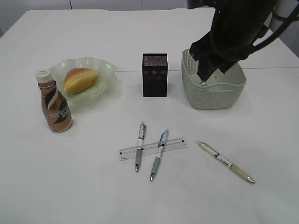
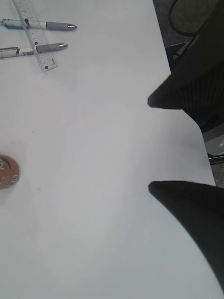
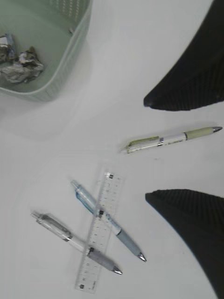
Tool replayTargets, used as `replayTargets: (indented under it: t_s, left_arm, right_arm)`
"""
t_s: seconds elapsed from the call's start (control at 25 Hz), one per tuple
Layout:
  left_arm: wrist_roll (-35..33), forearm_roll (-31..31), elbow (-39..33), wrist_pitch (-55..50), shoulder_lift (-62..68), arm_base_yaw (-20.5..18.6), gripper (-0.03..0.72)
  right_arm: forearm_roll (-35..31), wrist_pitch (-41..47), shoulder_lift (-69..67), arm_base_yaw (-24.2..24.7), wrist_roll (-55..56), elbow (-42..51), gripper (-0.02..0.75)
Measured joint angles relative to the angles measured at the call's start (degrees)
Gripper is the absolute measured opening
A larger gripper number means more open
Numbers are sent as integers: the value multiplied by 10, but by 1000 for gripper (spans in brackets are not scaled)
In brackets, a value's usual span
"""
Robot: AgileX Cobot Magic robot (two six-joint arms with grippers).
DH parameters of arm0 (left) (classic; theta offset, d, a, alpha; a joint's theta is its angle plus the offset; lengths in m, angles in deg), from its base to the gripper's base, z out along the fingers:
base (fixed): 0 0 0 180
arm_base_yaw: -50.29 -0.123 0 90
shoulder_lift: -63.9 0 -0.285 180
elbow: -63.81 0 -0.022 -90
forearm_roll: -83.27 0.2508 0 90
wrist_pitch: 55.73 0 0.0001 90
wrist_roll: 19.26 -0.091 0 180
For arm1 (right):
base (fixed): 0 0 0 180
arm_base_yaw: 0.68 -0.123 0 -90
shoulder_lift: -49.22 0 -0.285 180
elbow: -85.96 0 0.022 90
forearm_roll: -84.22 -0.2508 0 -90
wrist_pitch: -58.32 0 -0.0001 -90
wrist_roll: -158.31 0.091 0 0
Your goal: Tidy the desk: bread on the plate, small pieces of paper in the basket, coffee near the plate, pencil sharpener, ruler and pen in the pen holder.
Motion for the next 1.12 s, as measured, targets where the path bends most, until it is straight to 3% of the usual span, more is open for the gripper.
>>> replayTargets:
  t_s: [0.44, 0.72, 0.92, 1.12]
  left_arm:
    - [0, 0, 0, 0, 0, 0, 361]
    - [-54, 0, 0, 0, 0, 4, 361]
    - [-74, -13, 0, 0, 19, 35, 365]
    - [-77, -18, 0, 0, 51, 99, 368]
  right_arm:
    - [0, 28, 0, 0, 80, 0, 430]
    - [-5, 28, 0, 0, 103, 0, 447]
    - [-43, 28, 0, 0, 112, 0, 447]
    - [-45, 28, 19, 0, 113, 39, 447]
